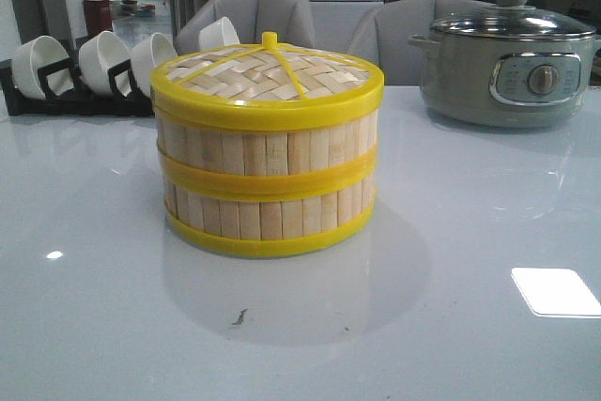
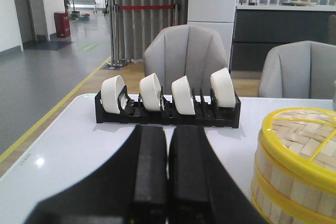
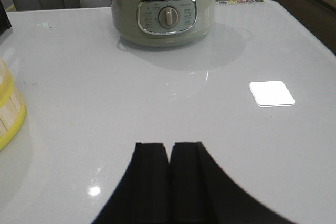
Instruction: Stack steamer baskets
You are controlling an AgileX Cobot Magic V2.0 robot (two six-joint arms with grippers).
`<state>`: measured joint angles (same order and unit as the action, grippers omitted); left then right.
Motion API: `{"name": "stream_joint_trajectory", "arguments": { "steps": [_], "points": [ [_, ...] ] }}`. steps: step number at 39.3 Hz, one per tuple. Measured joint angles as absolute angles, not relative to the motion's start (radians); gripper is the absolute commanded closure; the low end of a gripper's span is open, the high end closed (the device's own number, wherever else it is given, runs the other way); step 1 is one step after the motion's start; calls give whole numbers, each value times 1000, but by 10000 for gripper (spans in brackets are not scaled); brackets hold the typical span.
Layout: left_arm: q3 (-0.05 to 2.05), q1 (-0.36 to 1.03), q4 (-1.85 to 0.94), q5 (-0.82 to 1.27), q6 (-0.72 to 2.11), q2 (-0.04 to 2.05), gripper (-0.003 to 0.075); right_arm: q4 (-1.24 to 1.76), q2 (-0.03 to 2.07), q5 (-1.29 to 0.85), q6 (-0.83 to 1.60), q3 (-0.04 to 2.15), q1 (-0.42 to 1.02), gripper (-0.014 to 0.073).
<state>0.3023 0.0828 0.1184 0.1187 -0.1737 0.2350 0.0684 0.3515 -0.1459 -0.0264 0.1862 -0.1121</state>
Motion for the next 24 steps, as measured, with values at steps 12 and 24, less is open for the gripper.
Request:
{"name": "stream_joint_trajectory", "arguments": {
  "steps": [12, 24],
  "points": [
    [104, 63, 112, 83, -174, 77, 632, 68, 351, -146, -26, 186, -112, 545],
    [-6, 63, 94, 43, -174, -4, 632, 68, 351, -146, -26, 185, -112, 545]
  ]
}}
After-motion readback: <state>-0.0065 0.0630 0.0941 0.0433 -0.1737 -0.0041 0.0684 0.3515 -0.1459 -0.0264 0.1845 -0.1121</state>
